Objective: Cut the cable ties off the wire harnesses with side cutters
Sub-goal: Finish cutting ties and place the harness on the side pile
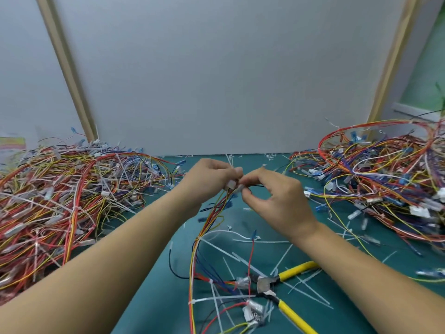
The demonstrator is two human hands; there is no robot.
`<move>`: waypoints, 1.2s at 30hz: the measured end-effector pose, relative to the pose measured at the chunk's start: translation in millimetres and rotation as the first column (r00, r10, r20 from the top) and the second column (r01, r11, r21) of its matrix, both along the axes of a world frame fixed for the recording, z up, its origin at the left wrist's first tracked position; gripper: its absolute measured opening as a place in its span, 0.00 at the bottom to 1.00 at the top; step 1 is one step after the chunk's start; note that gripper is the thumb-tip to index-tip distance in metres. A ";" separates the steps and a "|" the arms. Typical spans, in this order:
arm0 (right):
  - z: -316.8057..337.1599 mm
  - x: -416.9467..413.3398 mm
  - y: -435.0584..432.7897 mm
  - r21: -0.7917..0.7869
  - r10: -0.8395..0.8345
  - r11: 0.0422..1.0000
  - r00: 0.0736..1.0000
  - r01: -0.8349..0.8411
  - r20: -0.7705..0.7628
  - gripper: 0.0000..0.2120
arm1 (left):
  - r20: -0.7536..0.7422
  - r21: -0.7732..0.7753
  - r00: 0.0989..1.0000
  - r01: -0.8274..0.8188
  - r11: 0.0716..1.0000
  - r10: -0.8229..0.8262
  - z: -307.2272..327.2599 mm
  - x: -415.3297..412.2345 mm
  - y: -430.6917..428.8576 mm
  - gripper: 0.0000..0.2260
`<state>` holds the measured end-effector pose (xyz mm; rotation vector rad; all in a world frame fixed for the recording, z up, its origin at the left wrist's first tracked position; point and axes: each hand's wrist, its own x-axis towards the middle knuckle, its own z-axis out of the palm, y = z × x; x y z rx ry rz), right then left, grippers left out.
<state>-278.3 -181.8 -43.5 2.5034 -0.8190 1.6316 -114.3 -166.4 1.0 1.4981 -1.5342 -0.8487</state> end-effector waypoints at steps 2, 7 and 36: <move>-1.6 -1.3 -0.6 -0.069 -0.035 0.997 0.998 0.031 -0.055 0.07 | 0.009 -0.037 0.998 -0.055 0.998 0.055 -5.2 -1.7 -1.3 0.14; -4.8 -4.2 -3.0 -0.163 -0.125 0.981 0.983 0.103 -0.136 0.03 | -0.015 -0.073 0.991 -0.131 0.989 0.131 -20.1 -3.1 -2.7 0.15; 30.6 0.8 27.7 0.589 -0.141 0.799 0.990 0.119 -0.009 0.06 | -0.713 0.167 0.690 -0.008 0.986 0.126 17.3 23.6 16.4 0.12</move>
